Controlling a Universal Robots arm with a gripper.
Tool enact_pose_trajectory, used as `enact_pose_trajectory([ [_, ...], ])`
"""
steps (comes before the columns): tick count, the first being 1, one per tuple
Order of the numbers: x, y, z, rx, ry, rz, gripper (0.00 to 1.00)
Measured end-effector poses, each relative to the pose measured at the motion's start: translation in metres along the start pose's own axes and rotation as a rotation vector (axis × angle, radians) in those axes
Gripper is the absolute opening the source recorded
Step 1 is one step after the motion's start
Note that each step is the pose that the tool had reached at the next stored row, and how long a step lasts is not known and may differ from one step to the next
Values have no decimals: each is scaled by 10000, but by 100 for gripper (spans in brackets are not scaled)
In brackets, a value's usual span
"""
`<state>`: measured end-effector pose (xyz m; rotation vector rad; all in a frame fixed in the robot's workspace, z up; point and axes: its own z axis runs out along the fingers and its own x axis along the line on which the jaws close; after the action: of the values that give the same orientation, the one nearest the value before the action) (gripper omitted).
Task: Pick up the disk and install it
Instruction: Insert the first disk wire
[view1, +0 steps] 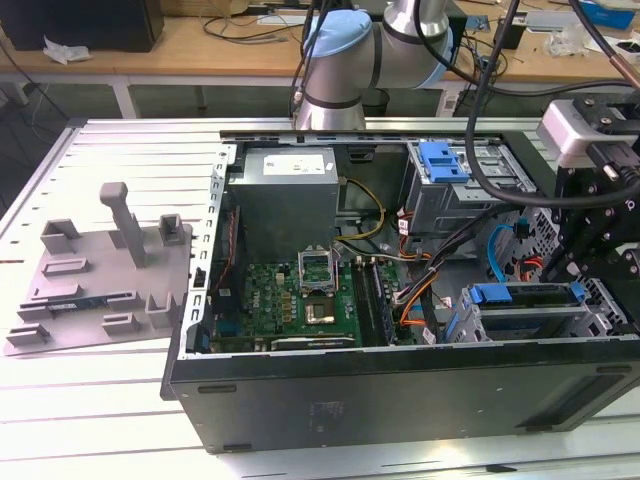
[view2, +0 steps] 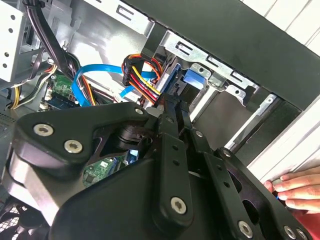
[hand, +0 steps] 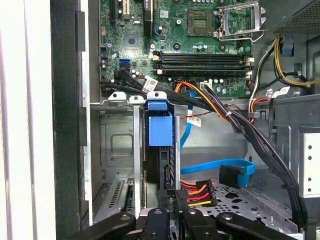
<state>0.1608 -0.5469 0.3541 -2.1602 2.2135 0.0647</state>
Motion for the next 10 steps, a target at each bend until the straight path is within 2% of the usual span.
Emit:
enact_pose_trajectory([
  [10, -2, 0, 12, 0, -3, 0, 17],
])
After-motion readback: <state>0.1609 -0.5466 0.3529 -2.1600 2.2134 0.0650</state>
